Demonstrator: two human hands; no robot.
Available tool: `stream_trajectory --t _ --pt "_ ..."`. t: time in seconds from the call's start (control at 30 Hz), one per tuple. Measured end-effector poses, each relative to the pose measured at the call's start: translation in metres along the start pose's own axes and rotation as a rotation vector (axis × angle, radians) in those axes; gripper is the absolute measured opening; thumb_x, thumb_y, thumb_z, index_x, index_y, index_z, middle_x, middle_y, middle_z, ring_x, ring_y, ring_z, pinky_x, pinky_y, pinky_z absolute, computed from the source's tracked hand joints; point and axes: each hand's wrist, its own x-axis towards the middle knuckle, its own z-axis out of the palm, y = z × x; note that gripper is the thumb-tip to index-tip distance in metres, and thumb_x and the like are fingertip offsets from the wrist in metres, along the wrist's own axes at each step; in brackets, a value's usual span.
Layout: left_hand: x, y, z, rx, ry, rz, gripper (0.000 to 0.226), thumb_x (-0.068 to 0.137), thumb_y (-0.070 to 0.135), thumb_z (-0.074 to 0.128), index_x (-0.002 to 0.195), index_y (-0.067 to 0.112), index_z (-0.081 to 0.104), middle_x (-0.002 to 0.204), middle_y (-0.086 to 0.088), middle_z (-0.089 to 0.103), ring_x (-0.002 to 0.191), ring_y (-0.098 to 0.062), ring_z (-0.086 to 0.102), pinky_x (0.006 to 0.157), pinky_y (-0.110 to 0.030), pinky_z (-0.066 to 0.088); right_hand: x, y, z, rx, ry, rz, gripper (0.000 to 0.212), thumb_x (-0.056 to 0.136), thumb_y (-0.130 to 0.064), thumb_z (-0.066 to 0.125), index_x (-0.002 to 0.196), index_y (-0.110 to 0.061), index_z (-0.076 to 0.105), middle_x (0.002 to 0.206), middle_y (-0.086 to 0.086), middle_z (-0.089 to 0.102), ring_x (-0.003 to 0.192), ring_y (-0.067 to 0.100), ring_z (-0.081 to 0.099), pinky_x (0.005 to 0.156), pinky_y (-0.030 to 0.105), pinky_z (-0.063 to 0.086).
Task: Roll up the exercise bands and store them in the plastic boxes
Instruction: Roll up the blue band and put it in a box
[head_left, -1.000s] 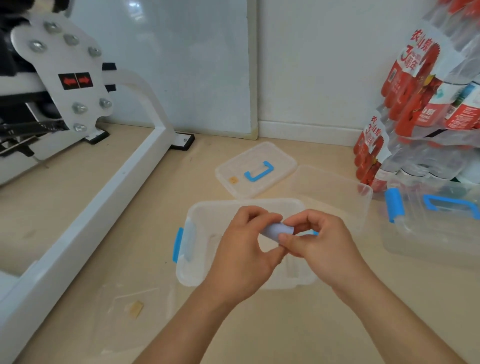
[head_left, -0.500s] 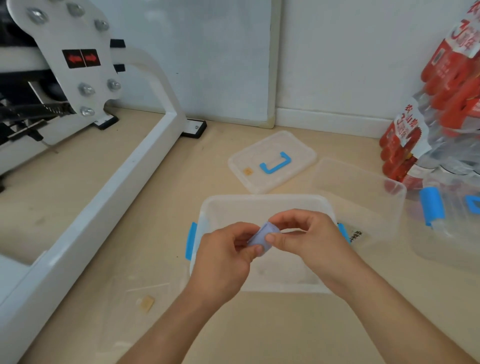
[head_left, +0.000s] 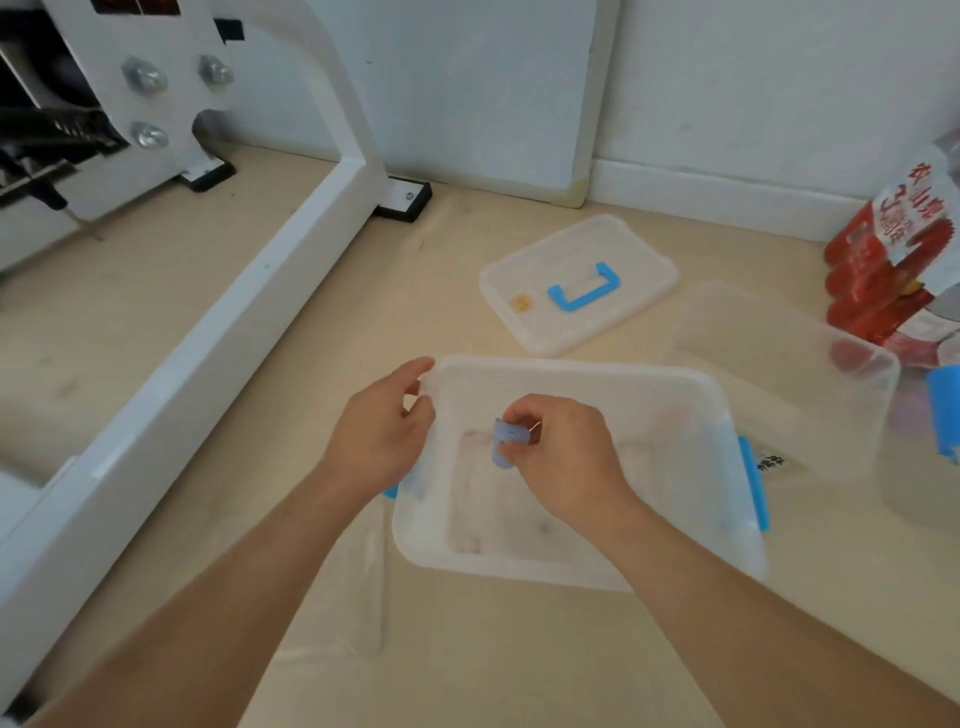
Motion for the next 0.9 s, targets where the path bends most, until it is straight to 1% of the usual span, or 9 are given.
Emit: stream_trajectory --t 0.13,0.27,0.47,0.53,0.6,0.7,0.8,0.87,0.9 --pt "-0.003 -0.007 0.008 -0.148 0.032 -0.026 0.043 0.093 0.022 0.047 0.134 0.033 0.048 0.110 0.011 0.059 0.077 -0.002 0.061 0.075 -0.020 0.040 0.018 -0.003 0.031 -0.060 -0.018 -0.005 0.011 0.082 -0.012 0.057 0.083 -0.014 0.067 0.082 0.003 0.073 0.079 0.022 0.066 0.068 0.031 0.051" --pt "0.000 -0.007 0.011 -0.195 0.053 -0.043 0.044 0.093 0.021 0.047 0.134 0.034 0.049 0.110 0.014 0.058 0.076 0.007 0.058 0.076 -0.018 0.040 0.030 0.004 0.052 -0.062 -0.030 0.072 0.011 0.085 -0.009 0.052 0.083 -0.009 0.063 0.097 0.000 0.074 0.092 0.018 0.066 0.062 0.024 0.040" --pt "-0.002 -0.009 0.012 -0.226 0.059 -0.071 0.044 0.094 0.022 0.046 0.136 0.034 0.048 0.109 0.018 0.057 0.076 0.006 0.059 0.069 -0.012 0.042 0.035 0.016 0.072 0.019 -0.052 0.108 0.018 0.081 0.001 0.049 0.076 -0.007 0.063 0.106 -0.001 0.072 0.096 0.017 0.066 0.077 0.032 0.053" --pt "-0.002 -0.009 0.013 -0.231 0.061 -0.069 0.044 0.094 0.022 0.046 0.136 0.034 0.047 0.110 0.017 0.058 0.075 0.005 0.059 0.068 -0.006 0.040 0.036 0.017 0.077 0.048 -0.063 0.104 0.021 0.079 0.003 0.050 0.074 -0.007 0.066 0.103 0.001 0.072 0.090 0.020 0.065 0.078 0.033 0.052" --pt "0.000 -0.009 0.013 -0.240 0.061 -0.073 0.044 0.094 0.021 0.046 0.136 0.034 0.047 0.111 0.016 0.058 0.075 0.005 0.059 0.067 -0.006 0.039 0.040 0.017 0.081 0.063 -0.065 0.088 0.023 0.078 0.004 0.052 0.071 -0.010 0.068 0.088 0.004 0.071 0.083 0.023 0.062 0.073 0.030 0.050" --pt "0.000 -0.008 0.014 -0.260 0.058 -0.078 0.044 0.094 0.021 0.047 0.136 0.034 0.048 0.110 0.018 0.058 0.076 0.007 0.059 0.070 -0.011 0.041 0.044 0.015 0.083 0.103 -0.022 0.154 0.021 0.081 0.000 0.055 0.081 -0.013 0.071 0.096 0.000 0.072 0.092 0.018 0.064 0.081 0.030 0.051" --pt "0.000 -0.009 0.013 -0.274 0.052 -0.077 0.044 0.094 0.021 0.046 0.136 0.034 0.047 0.113 0.016 0.059 0.079 0.007 0.060 0.074 -0.015 0.043 0.041 0.013 0.080 0.131 0.028 0.223 0.011 0.081 -0.005 0.056 0.076 -0.016 0.057 0.085 -0.013 0.065 0.081 0.015 0.059 0.066 0.024 0.045" --pt "0.001 -0.009 0.013 -0.275 0.055 -0.078 0.043 0.094 0.022 0.046 0.136 0.034 0.047 0.112 0.017 0.059 0.075 0.006 0.060 0.069 -0.009 0.042 0.039 0.011 0.077 0.093 0.004 0.247 0.016 0.081 -0.005 0.055 0.074 -0.016 0.047 0.074 -0.017 0.050 0.076 0.016 0.052 0.060 0.024 0.037" --pt "0.001 -0.009 0.013 -0.267 0.056 -0.078 0.043 0.094 0.021 0.046 0.136 0.035 0.047 0.110 0.018 0.058 0.073 0.006 0.059 0.066 -0.005 0.041 0.038 0.011 0.075 0.068 -0.012 0.263 0.018 0.082 -0.007 0.055 0.073 -0.018 0.044 0.075 -0.013 0.050 0.077 0.019 0.052 0.061 0.025 0.037"
